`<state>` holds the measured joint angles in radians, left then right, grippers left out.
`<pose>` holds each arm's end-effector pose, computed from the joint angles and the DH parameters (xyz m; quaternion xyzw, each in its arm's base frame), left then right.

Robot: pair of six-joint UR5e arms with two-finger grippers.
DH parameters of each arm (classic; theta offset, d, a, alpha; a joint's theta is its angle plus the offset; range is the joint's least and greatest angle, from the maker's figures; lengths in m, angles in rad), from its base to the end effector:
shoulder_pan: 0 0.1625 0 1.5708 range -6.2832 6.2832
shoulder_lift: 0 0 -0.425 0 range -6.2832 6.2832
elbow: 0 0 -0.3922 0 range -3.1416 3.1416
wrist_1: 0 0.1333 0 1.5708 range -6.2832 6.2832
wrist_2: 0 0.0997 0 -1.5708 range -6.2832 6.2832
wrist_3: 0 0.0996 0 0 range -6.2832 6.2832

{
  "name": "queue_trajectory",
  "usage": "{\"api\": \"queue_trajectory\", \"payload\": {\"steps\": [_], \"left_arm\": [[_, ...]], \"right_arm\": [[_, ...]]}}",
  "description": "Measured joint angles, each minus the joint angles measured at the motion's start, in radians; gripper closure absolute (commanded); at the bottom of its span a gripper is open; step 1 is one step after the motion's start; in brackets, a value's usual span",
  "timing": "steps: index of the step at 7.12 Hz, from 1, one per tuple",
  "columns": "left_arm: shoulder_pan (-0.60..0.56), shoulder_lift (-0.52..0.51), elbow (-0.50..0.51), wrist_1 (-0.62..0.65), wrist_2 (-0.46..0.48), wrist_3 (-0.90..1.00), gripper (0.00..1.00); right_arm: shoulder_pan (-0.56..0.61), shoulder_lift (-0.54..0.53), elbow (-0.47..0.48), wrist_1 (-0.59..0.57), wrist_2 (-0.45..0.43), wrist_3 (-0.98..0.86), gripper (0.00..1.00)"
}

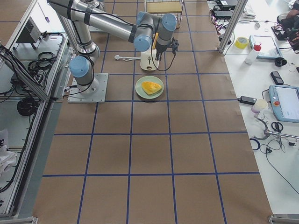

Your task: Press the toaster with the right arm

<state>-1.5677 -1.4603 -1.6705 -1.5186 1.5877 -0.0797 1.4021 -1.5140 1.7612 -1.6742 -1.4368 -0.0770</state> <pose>-0.1302 -0.4515 0.4960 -0.0416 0.9986 -0.0318 0.0072 0.0624 -0.5066 0.3789 0.0504 0.9939 0.0630 0.0751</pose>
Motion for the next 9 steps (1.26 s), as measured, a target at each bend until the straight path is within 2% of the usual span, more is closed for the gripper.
{"api": "queue_trajectory", "payload": {"steps": [2,3,4,5,7,9], "left_arm": [[0.000,0.000,0.000,0.000,0.000,0.000,0.00],[0.000,0.000,0.000,0.000,0.000,0.000,0.00],[0.000,0.000,0.000,0.000,0.000,0.000,0.00],[0.000,0.000,0.000,0.000,0.000,0.000,0.00],[0.000,0.000,0.000,0.000,0.000,0.000,0.00],[0.000,0.000,0.000,0.000,0.000,0.000,0.00]], "right_arm": [[0.017,-0.019,-0.154,0.124,-0.042,0.084,1.00],[0.042,-0.019,-0.218,0.146,-0.061,0.133,0.81],[0.081,-0.017,-0.259,0.151,-0.083,0.177,0.36],[0.117,-0.014,-0.279,0.124,-0.097,0.208,0.00],[0.162,-0.012,-0.290,0.043,-0.146,0.231,0.00],[0.193,-0.008,-0.290,0.014,-0.180,0.234,0.00]]}}
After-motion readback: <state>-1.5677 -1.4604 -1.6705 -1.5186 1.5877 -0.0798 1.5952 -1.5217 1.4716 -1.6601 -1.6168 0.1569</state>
